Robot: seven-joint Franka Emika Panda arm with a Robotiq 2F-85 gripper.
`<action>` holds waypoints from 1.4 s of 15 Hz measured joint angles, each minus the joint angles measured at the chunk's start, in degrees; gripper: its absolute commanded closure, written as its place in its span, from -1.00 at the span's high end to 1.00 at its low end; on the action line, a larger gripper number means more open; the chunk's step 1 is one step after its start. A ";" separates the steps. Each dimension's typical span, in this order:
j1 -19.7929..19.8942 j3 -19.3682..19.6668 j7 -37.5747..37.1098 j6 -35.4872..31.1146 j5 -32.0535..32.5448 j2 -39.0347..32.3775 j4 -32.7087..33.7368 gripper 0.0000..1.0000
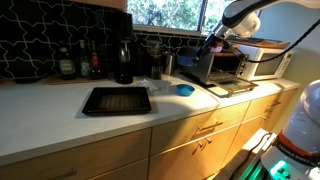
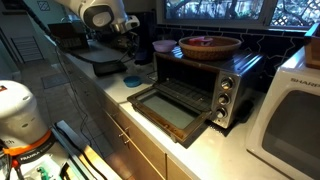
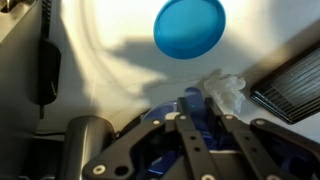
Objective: Pull the oven wire rack, remove the blue mixing bowl from the oven wire rack and place it to the left side of the oven
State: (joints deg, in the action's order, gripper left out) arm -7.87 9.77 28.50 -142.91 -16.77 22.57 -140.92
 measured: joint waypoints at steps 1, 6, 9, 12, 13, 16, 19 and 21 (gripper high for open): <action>0.64 -0.63 -2.02 -1.32 0.84 -0.91 0.10 -0.89; 3.82 -3.41 -11.75 -5.14 5.68 -4.94 0.84 -0.89; 5.04 -4.42 -15.41 -5.15 7.72 -7.01 1.91 -0.89; 5.85 -5.24 -17.95 -5.12 8.87 -8.33 2.56 -0.89; 5.98 -5.53 -18.75 -5.06 9.14 -8.52 2.59 -0.89; 6.10 -6.31 -20.74 -3.87 9.33 -8.67 2.69 -0.89; 6.09 -6.66 -21.19 -2.58 9.32 -8.67 2.91 -0.58; 6.09 -6.67 -21.19 -2.59 9.32 -8.67 2.91 -0.58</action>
State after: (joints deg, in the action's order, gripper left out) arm -1.78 3.11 7.31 -145.49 -7.45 13.91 -138.01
